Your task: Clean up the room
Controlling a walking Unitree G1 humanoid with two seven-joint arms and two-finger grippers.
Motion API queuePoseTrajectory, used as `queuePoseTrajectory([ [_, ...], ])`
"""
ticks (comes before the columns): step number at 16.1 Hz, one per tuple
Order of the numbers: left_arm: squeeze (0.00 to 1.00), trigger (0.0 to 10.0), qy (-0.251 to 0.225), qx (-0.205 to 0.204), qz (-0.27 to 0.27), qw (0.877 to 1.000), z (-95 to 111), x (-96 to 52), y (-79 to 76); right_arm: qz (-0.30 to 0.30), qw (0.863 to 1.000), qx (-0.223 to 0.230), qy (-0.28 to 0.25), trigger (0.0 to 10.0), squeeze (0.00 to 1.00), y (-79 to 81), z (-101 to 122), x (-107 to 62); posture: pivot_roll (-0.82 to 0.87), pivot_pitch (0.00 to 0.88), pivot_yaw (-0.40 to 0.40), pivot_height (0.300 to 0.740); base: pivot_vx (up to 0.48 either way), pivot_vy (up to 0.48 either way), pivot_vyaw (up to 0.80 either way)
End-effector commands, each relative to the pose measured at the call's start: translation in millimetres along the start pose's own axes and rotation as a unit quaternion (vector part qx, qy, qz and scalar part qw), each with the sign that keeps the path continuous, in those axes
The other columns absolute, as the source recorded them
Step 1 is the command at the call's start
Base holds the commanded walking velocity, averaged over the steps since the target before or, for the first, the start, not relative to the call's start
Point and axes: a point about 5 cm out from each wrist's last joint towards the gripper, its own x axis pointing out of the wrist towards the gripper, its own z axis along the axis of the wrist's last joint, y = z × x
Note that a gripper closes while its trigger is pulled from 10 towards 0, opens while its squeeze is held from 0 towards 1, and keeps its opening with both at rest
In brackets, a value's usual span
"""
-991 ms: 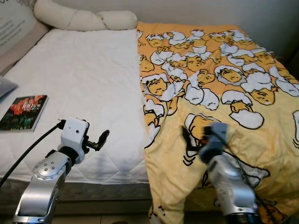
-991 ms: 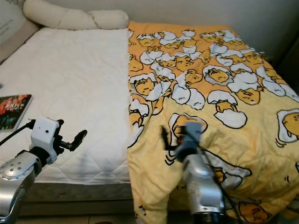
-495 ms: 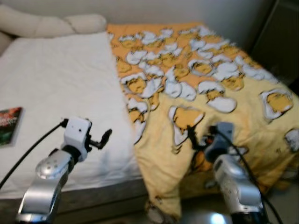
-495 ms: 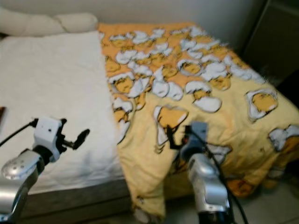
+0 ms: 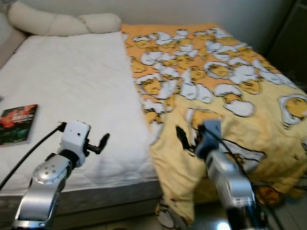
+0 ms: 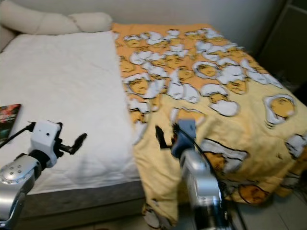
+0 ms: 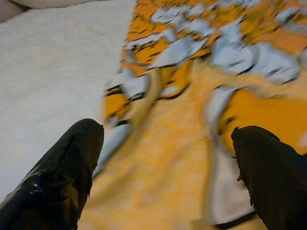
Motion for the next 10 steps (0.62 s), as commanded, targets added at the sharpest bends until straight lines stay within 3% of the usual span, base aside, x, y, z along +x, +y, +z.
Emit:
queuePoseTrajectory([
  [1, 0.76, 10.0, 0.01, 0.011, -0.027, 1.0, 1, -2.0, -5.1, 0.029, 0.999, -0.026, 0.036, 10.0, 1.0, 4.0, -7, 7.8, 0.12, 0.0, 0.006, 0.74, 0.0, 0.0, 0.0],
  [3, 0.76, 10.0, 0.047, 0.025, -0.065, 0.996, -10, -8.8, -9.8, 0.143, 0.984, -0.044, 0.101, 10.0, 1.0, 26.1, -18, 18.2, 0.14, 0.0, 0.003, 0.74, 0.0, 0.0, 0.0],
  [5, 0.76, 10.0, 0.069, 0.039, -0.086, 0.993, -15, -13.7, -11.7, 0.172, 0.971, -0.086, 0.145, 10.0, 1.0, 32.9, -29, 23.8, 0.14, 0.0, 0.001, 0.74, 0.0, 0.0, 0.0],
  [7, 0.7, 10.0, 0.078, 0.034, -0.106, 0.991, -14, -18.7, -13.7, 0.172, 0.95, -0.177, 0.191, 10.0, 1.0, 38.4, -44, 32.0, 0.16, 0.0, -0.001, 0.74, 0.0, 0.0, 0.0],
  [8, 0.67, 10.0, 0.082, 0.035, -0.113, 0.99, -14, -20.1, -14.6, 0.164, 0.947, -0.189, 0.201, 10.0, 1.0, 40.0, -48, 33.0, 0.17, 0.0, -0.002, 0.74, 0.0, 0.0, 0.0],
  [9, 0.65, 10.0, 0.088, 0.039, -0.124, 0.988, -15, -22.6, -16.3, 0.152, 0.943, -0.2, 0.219, 10.0, 0.26, 43.7, -58, 33.8, 0.18, 0.0, 0.0, 0.74, 0.0, 0.0, 0.0],
  [10, 0.6, 10.0, 0.095, 0.045, -0.139, 0.985, -14, -26.5, -18.4, 0.147, 0.935, -0.226, 0.231, 10.0, 0.0, 52.2, -70, 32.9, 0.2, 0.0, 0.005, 0.74, 0.0, 0.0, 0.0],
])
